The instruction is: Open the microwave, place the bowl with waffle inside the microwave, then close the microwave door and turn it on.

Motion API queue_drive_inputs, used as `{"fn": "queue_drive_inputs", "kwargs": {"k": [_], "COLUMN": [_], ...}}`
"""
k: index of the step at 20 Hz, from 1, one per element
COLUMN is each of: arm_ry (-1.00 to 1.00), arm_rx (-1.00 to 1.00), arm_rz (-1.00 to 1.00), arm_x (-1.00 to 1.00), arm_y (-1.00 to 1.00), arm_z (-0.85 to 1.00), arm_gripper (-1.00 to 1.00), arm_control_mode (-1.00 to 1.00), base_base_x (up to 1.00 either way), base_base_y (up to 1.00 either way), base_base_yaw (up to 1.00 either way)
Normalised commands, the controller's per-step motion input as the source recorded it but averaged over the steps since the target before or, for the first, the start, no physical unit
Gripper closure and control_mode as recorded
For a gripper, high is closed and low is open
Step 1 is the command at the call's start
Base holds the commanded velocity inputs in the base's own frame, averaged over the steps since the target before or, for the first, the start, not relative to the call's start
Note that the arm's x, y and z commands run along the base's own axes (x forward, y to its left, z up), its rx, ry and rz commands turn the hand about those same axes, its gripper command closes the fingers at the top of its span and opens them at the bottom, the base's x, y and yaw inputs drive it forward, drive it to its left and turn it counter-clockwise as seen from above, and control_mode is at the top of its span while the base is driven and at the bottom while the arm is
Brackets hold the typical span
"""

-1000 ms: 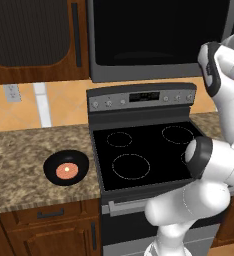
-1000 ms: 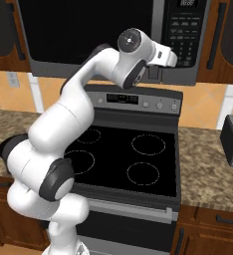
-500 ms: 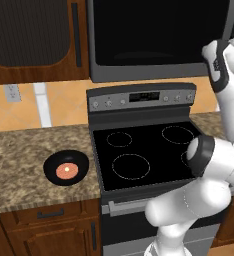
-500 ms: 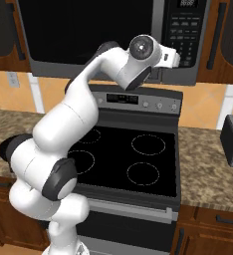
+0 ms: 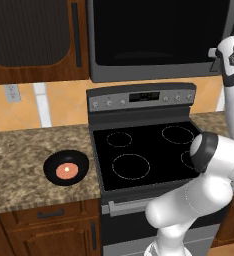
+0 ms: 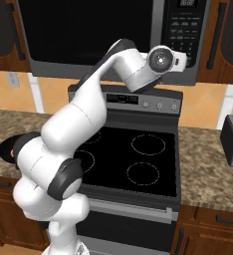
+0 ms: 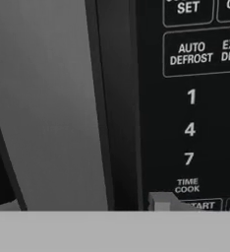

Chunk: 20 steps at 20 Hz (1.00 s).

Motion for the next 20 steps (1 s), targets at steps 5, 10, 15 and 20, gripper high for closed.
{"fn": "queue_drive_inputs", "kwargs": {"k": [5, 10, 15, 20], "arm_ry": [0.0, 0.0, 0.0, 0.0], "arm_rx": [0.0, 0.0, 0.01, -0.01], "arm_rz": [0.15, 0.14, 0.24, 0.2], "arm_x": [0.98, 0.91, 0.38, -0.23], "arm_y": [0.33, 0.99, 0.99, 1.0], "arm_z": [-0.48, -0.34, -0.02, 0.0], "arm_gripper": [1.0, 1.0, 1.0, 1.0], "arm_control_mode": [-1.0, -1.0, -1.0, -1.0], "base_base_x": [0.0, 0.0, 0.0, 0.0], "base_base_y": [0.0, 0.0, 0.0, 0.0], "base_base_yaw": [0.0, 0.0, 0.0, 0.0]}}
